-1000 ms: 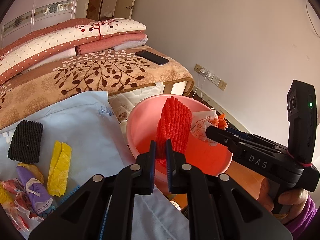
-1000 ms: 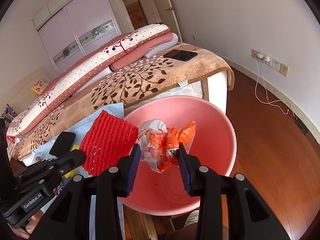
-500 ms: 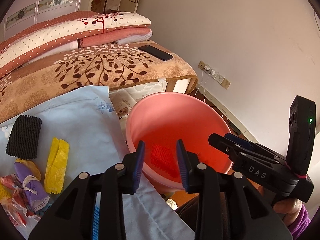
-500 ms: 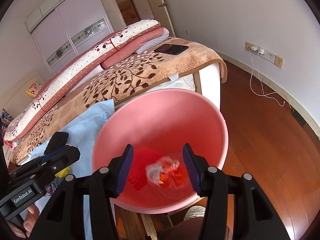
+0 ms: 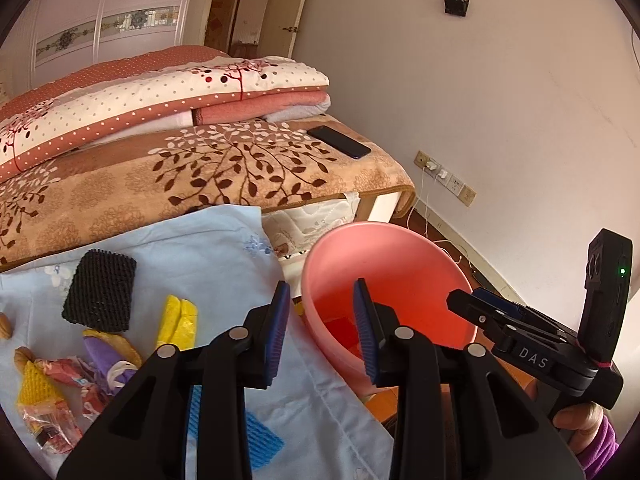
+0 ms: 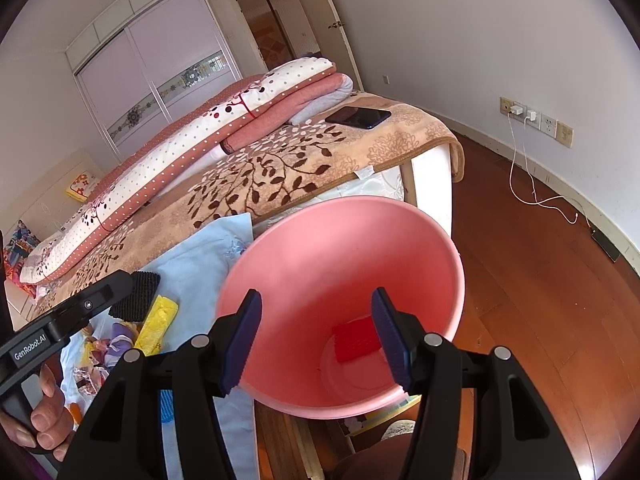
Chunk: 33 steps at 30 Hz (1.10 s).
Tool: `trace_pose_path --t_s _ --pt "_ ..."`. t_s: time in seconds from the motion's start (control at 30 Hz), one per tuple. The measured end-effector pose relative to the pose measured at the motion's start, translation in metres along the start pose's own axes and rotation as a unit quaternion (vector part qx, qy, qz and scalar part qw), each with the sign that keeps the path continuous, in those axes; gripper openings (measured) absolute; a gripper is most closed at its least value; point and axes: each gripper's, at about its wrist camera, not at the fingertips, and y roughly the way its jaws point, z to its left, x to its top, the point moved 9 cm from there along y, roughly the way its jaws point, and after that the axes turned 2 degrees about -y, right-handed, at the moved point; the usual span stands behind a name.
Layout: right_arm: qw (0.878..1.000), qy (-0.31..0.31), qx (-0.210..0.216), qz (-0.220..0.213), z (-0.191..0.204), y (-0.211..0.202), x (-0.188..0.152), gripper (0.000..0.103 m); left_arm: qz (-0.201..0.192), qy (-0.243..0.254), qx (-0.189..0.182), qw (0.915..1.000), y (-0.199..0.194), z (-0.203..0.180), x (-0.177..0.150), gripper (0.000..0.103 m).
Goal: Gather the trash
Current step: 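Open both tools to drop the items into the pink bucket, then move both tools back over the items on the sheet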
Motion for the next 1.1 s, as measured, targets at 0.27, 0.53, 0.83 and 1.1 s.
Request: trace_pose_path --t_s 0.27,0.53,0.83,1.1 --pt "0.999 -0.035 0.034 -0.013 0.050 -0.005 0.001 0.056 -0.033 -0.029 0.056 0.9975 -0.052 0.059 0.002 0.033" --pt "0.994 -0.082 0.070 0.013 0.112 0.003 -0.020 0.056 -0.053 -0.059 0.103 0.9915 -0.099 0.112 -0.014 0.033" --pt "0.988 -0.123 0.089 0.040 0.159 0.008 -0.046 0.056 -0.058 -0.084 0.137 0.9852 -0.134 0.157 -0.035 0.033" --pt "0.979 -0.160 0.108 0.064 0.192 0.022 -0.064 0.056 -0.034 -0.107 0.181 0.9771 -0.138 0.195 -0.063 0.033"
